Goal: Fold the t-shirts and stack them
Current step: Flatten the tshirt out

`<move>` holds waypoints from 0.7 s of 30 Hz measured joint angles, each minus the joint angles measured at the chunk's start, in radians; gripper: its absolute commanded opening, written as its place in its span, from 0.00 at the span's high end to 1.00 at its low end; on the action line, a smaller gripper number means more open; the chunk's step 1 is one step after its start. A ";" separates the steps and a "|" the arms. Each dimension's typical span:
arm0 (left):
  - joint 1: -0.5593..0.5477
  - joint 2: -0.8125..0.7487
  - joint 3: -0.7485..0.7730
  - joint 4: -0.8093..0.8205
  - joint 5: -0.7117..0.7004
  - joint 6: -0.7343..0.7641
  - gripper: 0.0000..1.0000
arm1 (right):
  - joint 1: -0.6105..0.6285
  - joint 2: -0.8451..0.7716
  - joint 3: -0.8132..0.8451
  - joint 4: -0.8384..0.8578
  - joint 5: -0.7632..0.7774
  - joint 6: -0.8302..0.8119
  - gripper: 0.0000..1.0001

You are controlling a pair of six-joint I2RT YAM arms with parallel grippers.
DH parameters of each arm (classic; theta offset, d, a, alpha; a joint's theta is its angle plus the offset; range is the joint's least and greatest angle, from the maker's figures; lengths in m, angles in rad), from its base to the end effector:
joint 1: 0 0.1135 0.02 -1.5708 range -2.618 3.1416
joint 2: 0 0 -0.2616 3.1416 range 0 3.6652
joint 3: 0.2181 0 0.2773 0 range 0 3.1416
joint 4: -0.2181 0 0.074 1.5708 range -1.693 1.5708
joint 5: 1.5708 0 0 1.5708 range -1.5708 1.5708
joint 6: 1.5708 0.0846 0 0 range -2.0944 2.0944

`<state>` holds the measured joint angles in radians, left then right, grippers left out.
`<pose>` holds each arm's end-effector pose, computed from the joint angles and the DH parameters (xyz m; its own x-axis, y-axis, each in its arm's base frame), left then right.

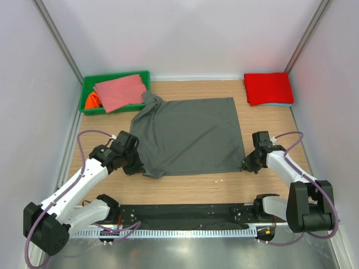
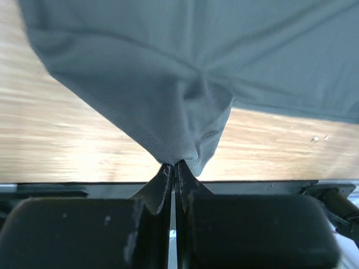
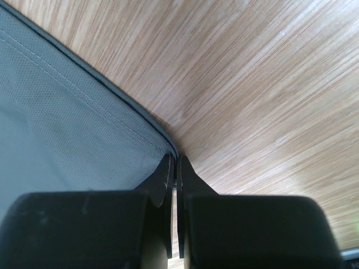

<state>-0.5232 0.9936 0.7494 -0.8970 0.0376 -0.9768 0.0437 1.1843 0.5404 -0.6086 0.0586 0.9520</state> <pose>0.1894 -0.1129 0.1813 -0.8658 -0.4566 -0.2048 -0.3656 0.8565 -0.3643 0.2235 0.0048 0.0908 -0.5710 0.7890 -0.2268 0.7583 0.6128 0.2227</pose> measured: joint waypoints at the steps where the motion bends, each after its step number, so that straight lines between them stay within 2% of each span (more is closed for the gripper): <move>1: 0.010 -0.006 0.027 -0.017 -0.016 0.013 1.00 | 0.000 0.000 0.003 -0.005 0.004 -0.009 0.99; 5: 0.073 -0.039 0.153 -0.065 -0.071 0.069 1.00 | 0.007 0.000 0.069 -0.060 0.044 -0.091 0.99; 11: 0.158 -0.024 0.430 -0.066 -0.106 0.182 1.00 | 0.049 0.008 0.298 -0.052 0.071 -0.257 0.99; 18: 0.199 0.170 0.858 -0.014 -0.117 0.361 1.00 | 0.098 0.068 0.612 -0.026 0.105 -0.402 0.99; 21: 0.205 0.225 0.995 0.021 -0.121 0.431 1.00 | 0.109 0.078 0.749 -0.024 0.118 -0.428 0.99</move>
<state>-0.3183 1.2182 1.7447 -0.8757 -0.0830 -0.5457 0.1524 1.2621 1.2892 -0.6331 0.1764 0.5243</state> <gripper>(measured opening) 0.005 0.040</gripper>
